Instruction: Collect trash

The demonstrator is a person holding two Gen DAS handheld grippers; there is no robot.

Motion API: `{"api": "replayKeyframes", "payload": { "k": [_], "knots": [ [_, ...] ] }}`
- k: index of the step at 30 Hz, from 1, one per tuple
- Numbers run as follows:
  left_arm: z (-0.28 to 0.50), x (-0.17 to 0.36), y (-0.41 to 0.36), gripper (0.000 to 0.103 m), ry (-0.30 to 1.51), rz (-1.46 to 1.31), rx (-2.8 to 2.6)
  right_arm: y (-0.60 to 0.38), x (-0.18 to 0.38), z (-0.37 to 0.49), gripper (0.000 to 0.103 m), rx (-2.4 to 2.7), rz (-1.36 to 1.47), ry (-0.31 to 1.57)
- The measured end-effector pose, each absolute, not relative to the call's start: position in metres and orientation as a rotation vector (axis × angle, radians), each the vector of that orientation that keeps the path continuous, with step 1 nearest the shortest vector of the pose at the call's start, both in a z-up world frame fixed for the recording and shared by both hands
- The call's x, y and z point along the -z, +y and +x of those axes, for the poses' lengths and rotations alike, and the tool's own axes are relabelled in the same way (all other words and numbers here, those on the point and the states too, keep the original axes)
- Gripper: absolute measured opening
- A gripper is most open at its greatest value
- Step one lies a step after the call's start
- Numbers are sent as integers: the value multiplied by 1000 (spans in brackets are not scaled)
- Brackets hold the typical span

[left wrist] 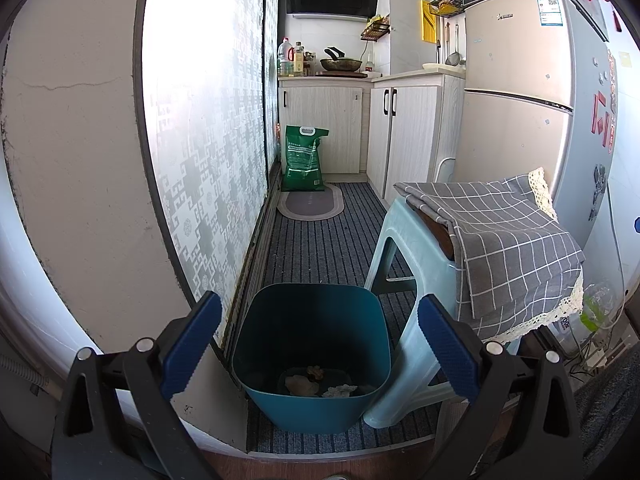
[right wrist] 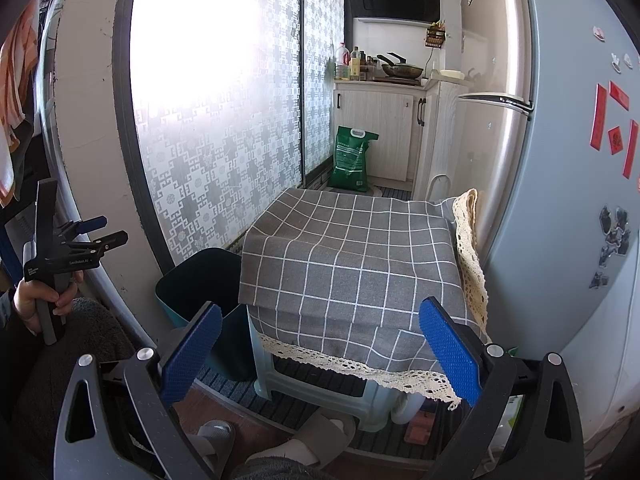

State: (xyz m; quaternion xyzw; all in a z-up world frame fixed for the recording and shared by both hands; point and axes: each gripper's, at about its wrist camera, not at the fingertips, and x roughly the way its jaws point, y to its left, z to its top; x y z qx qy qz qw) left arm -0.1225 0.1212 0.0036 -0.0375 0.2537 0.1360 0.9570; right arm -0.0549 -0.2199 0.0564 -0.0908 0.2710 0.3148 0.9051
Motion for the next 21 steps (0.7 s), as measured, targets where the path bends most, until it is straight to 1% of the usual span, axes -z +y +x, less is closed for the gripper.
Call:
{"api": "replayKeyframes", "payload": {
  "k": [21],
  "knots": [
    [-123,-4,121,100,516,-78,-274,-223,-55,-54,100,-651,-181,564]
  ]
}}
